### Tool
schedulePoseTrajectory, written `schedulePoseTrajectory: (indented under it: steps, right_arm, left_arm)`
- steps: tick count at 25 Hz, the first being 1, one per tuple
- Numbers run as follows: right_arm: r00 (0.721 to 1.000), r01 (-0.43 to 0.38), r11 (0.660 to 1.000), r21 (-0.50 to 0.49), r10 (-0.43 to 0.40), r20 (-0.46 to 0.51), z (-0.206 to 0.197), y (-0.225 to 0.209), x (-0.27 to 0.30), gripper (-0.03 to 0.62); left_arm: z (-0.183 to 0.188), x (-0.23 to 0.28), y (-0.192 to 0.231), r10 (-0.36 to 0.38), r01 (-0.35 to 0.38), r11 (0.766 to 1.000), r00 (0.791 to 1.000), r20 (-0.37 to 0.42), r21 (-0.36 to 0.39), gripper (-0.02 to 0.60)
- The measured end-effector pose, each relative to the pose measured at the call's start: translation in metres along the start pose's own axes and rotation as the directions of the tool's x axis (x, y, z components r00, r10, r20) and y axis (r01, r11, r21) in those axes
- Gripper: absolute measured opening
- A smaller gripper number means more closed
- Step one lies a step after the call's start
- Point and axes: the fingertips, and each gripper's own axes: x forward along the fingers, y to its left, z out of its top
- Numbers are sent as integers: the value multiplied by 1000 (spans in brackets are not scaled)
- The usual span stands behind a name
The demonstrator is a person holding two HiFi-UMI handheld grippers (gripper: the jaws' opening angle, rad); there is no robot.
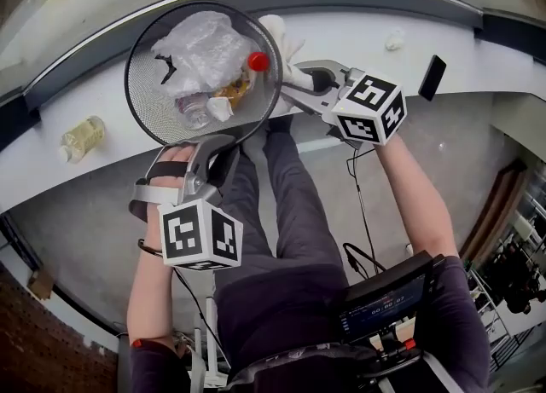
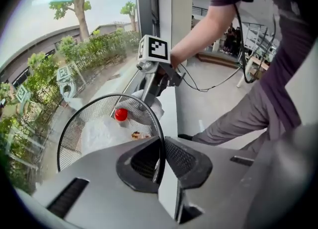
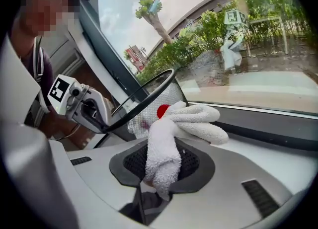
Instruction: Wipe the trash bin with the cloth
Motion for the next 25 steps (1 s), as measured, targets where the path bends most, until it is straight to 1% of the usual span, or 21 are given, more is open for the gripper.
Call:
schedulePoseTrajectory:
  steps: [2,5,7,8,9,10,11,12,13,14,15,17,18,20,23,24,25]
  right_arm:
    - [1000,-17,1000,9,17,-9,-8,11,5,100]
    - [998,-52,998,27,53,-23,-17,29,12,100]
    - [996,-87,996,17,87,-33,-22,37,14,100]
    - [994,-103,995,9,103,-36,-24,40,15,100]
    - [993,-113,994,2,113,-35,-24,42,16,100]
    - [993,-115,993,-4,115,-30,-23,43,17,100]
    - [993,-113,994,-9,113,-26,-21,43,18,100]
    - [994,-108,994,-15,108,-21,-19,42,17,100]
    - [995,-104,994,-21,103,-16,-15,41,14,100]
    - [995,-98,995,-29,98,-10,-11,39,11,100]
    - [996,-89,995,-42,89,-2,-4,37,6,100]
    - [999,-43,995,-87,44,17,15,28,-9,100]
    - [1000,1,993,-115,2,30,26,20,-19,100]
    - [992,116,980,-162,-106,71,52,-2,-39,100]
    - [961,262,945,-194,-238,140,91,-34,-58,100]
    - [954,291,932,-214,-266,141,99,-41,-57,100]
    - [950,308,917,-253,-284,126,101,-45,-52,100]
  left_arm:
    - [5,3,7,8,-7,999,1000,19,-45,32]
    - [13,8,13,-10,14,996,999,38,-91,34]
    - [17,10,12,-5,8,996,999,38,-84,38]
    - [20,10,13,12,-9,998,999,47,-64,38]
    - [24,9,15,37,-35,999,997,63,-32,60]
    - [28,5,18,58,-58,998,995,84,3,158]
    - [32,-1,19,64,-68,997,993,102,33,230]
    - [34,-7,19,51,-57,997,993,110,51,249]
    - [32,-13,18,27,-33,997,995,101,63,285]
    - [25,-18,16,4,-9,997,997,72,78,319]
    - [13,-22,16,-10,7,995,1000,24,103,334]
    - [-15,-21,18,-11,24,986,997,-79,168,350]
    - [-25,-17,18,-10,31,981,994,-106,192,350]
    - [-35,-7,16,-21,45,978,993,-119,202,350]
    - [-39,0,12,-15,41,977,992,-125,207,348]
    - [-39,1,11,-9,35,979,992,-128,201,328]
    - [-39,1,12,2,24,981,991,-130,192,254]
